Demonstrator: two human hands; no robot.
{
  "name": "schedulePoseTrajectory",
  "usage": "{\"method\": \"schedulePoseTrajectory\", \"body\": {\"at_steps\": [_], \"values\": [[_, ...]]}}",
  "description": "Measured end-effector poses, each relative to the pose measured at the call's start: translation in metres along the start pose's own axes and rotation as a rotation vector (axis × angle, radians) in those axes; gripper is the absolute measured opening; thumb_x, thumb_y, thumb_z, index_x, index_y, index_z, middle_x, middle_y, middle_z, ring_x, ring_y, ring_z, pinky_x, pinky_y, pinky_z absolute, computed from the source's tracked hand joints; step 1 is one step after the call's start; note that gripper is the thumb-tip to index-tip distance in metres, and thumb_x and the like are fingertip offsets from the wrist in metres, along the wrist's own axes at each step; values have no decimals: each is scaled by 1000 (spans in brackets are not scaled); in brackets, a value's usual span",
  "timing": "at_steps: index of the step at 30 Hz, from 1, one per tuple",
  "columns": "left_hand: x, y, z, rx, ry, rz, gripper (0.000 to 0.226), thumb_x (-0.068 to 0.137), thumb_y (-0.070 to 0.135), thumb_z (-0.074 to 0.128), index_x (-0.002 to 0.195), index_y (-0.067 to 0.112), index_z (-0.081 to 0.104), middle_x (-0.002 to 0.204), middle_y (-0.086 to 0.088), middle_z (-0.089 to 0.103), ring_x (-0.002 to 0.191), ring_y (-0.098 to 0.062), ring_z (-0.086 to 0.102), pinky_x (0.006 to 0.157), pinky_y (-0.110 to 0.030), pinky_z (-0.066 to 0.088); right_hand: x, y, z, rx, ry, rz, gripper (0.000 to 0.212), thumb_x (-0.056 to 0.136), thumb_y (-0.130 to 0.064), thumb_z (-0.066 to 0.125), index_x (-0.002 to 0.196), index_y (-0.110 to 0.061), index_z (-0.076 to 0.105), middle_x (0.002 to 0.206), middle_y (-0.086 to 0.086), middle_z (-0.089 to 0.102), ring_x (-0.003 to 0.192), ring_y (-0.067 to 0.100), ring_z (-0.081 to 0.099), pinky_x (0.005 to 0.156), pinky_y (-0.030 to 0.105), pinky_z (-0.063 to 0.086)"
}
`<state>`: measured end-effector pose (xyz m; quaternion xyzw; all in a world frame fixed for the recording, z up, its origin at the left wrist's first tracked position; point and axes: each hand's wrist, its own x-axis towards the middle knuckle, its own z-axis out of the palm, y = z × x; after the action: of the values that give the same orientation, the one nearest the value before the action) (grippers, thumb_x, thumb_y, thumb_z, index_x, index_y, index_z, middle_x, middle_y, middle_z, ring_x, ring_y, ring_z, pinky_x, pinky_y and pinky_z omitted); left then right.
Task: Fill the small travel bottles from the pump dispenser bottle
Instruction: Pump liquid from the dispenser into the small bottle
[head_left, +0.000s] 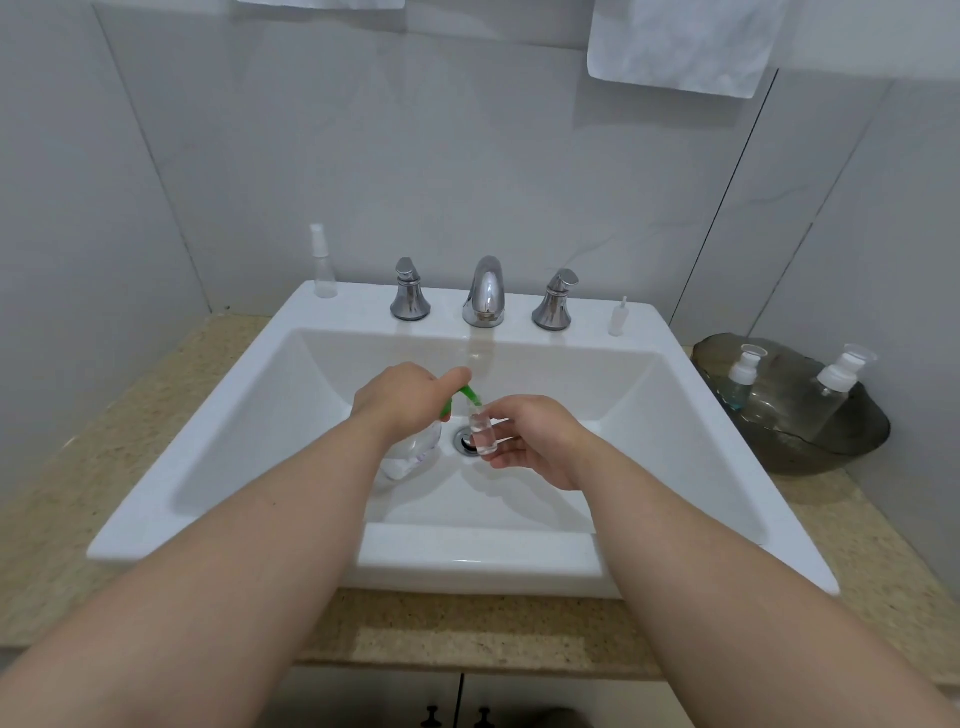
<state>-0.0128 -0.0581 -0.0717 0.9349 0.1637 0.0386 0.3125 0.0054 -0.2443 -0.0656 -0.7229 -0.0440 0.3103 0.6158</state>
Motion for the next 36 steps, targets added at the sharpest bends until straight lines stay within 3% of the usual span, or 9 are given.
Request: {"method": "schedulePoseTrajectory", "body": {"at_steps": [14, 22, 26, 30, 36], "values": [[2, -1, 1, -18, -32, 8, 60, 91, 63, 44, 61, 19, 71, 89, -1, 78, 78, -25, 67, 80, -36, 50, 0, 1, 0, -12, -14, -15, 13, 96, -14, 61, 98, -4, 69, 78, 11, 71, 69, 25, 63, 71, 34, 54], [1, 1, 0, -5, -23, 4, 53, 91, 55, 47, 58, 19, 68, 88, -6, 78, 67, -24, 59, 69, -33, 44, 0, 1, 1, -29, -32, -8, 14, 96, -14, 60, 100, -4, 69, 79, 11, 70, 69, 24, 62, 69, 33, 55], [1, 0, 0, -17, -26, 7, 51, 91, 54, 47, 60, 19, 68, 84, 0, 78, 69, -23, 60, 69, -33, 45, -1, 1, 1, -31, -40, -10, 13, 96, -14, 61, 99, -5, 69, 78, 10, 70, 70, 25, 62, 72, 34, 55], [-2, 4, -1, 2, -32, 1, 45, 93, 46, 49, 65, 18, 71, 62, 5, 63, 64, -21, 55, 63, -31, 39, -3, 1, 2, -47, -63, -7, 13, 97, -13, 59, 100, -5, 68, 79, 10, 69, 75, 26, 62, 72, 34, 56], [-1, 4, -1, 3, -36, 5, 45, 91, 46, 49, 71, 15, 76, 61, 6, 63, 66, -22, 57, 64, -31, 40, -2, 2, 2, -56, -62, -1, 13, 96, -13, 62, 102, -4, 69, 78, 9, 71, 74, 25, 64, 75, 35, 56]]}}
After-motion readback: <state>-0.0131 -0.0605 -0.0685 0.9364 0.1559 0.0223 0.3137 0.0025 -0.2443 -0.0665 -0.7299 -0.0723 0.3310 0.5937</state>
